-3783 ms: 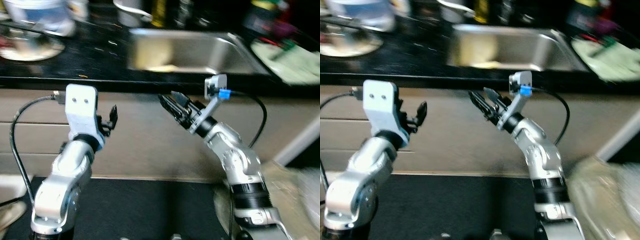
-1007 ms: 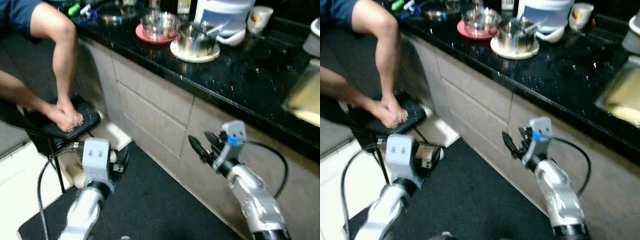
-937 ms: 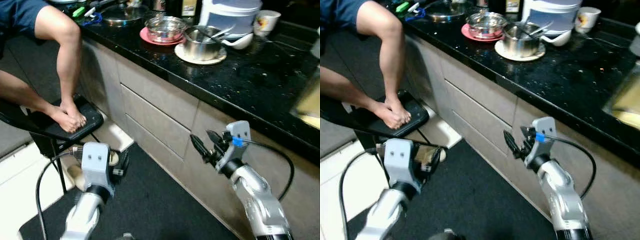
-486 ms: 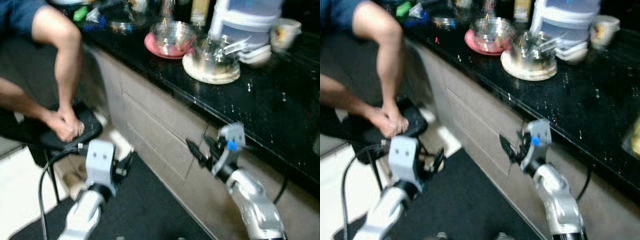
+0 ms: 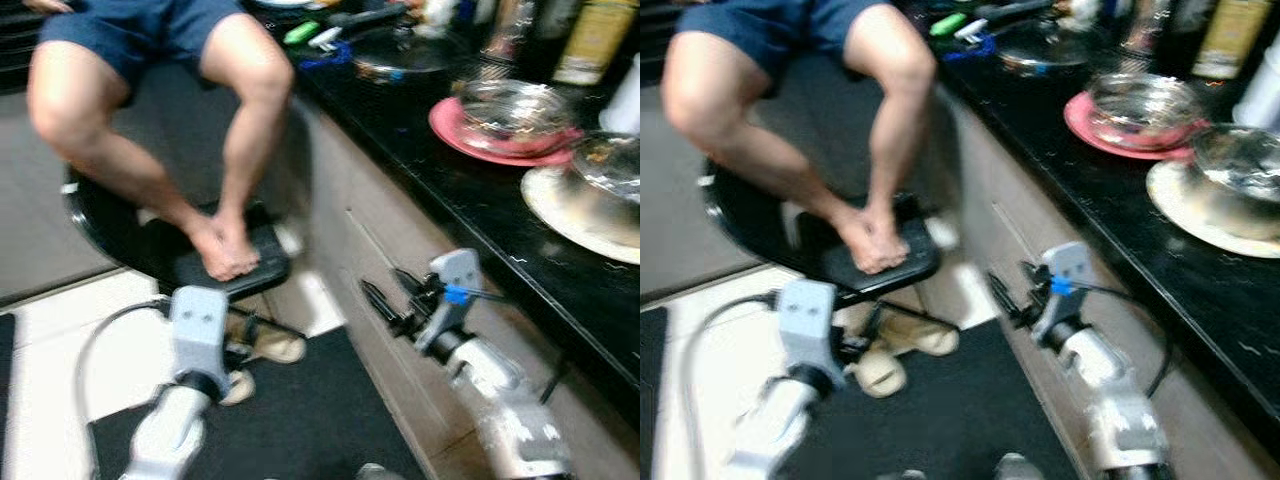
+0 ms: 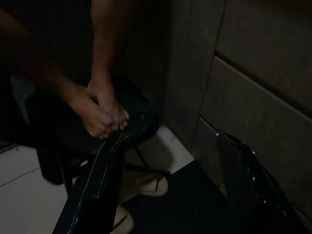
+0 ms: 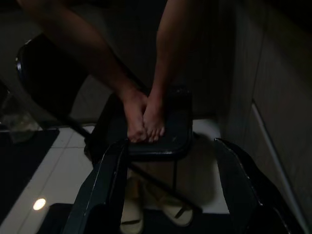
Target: Kitchen organization
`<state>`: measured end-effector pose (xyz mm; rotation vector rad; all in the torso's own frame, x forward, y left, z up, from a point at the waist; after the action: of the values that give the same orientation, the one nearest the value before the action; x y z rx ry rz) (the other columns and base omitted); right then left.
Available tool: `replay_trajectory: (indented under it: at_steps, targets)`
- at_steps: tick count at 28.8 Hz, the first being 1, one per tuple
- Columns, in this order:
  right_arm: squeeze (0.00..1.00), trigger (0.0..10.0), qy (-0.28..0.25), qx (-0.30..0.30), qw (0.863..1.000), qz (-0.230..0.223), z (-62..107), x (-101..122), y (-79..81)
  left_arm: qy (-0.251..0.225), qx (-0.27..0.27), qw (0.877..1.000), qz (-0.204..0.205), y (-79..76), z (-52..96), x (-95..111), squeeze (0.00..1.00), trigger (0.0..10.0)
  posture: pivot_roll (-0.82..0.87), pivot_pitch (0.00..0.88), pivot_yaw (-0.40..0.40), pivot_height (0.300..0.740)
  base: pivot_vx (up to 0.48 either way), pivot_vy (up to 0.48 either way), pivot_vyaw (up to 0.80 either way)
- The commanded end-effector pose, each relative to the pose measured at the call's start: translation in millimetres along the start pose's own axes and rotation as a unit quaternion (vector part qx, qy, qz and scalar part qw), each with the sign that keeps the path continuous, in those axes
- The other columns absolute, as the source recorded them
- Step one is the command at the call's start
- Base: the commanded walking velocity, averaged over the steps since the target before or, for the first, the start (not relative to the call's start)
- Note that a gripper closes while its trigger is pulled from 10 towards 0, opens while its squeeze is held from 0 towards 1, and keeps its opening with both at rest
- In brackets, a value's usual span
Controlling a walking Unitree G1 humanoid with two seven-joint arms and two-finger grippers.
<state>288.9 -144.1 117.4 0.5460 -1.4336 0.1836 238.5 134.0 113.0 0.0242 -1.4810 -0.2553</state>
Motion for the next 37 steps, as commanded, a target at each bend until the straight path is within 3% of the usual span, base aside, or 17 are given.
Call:
replay_trajectory:
  at_steps: [1, 27, 37]
  targets:
    - [0.00, 10.0, 0.004, -0.005, 1.000, -0.009, 1.3, -2.7, -0.5, 0.007, 0.002, 1.000, -0.008, 2.3, 1.4, -2.2, 0.00, 10.0, 0.01, 0.081, -0.042, 0.740, 0.352, 0.000, 0.00]
    - [0.00, 10.0, 0.008, -0.017, 1.000, -0.024, -2.0, -3.2, -4.0, 0.002, -0.003, 1.000, -0.008, 1.5, -0.1, -0.2, 0.00, 10.0, 0.01, 0.085, -0.041, 0.740, 0.325, 0.000, 0.00]
    - [0.00, 10.0, 0.020, -0.021, 0.999, -0.030, -2.8, -6.7, -5.3, -0.007, -0.029, 0.999, -0.014, -5.0, -0.2, 2.2, 0.00, 10.0, 0.01, 0.080, -0.041, 0.740, 0.000, 0.000, -0.78]
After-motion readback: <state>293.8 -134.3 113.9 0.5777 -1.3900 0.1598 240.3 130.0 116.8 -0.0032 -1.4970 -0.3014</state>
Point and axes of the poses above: a point about 5 cm out from each wrist's last joint towards the gripper, its own z axis pointing back from the gripper into the wrist, its own x axis along the axis of the wrist's last joint, y = z × x, the point moved 2 cm from there along -z, pointing out of the wrist towards the gripper, and after that the axes turned 8 degrees about -z, right-handed, at the moved point
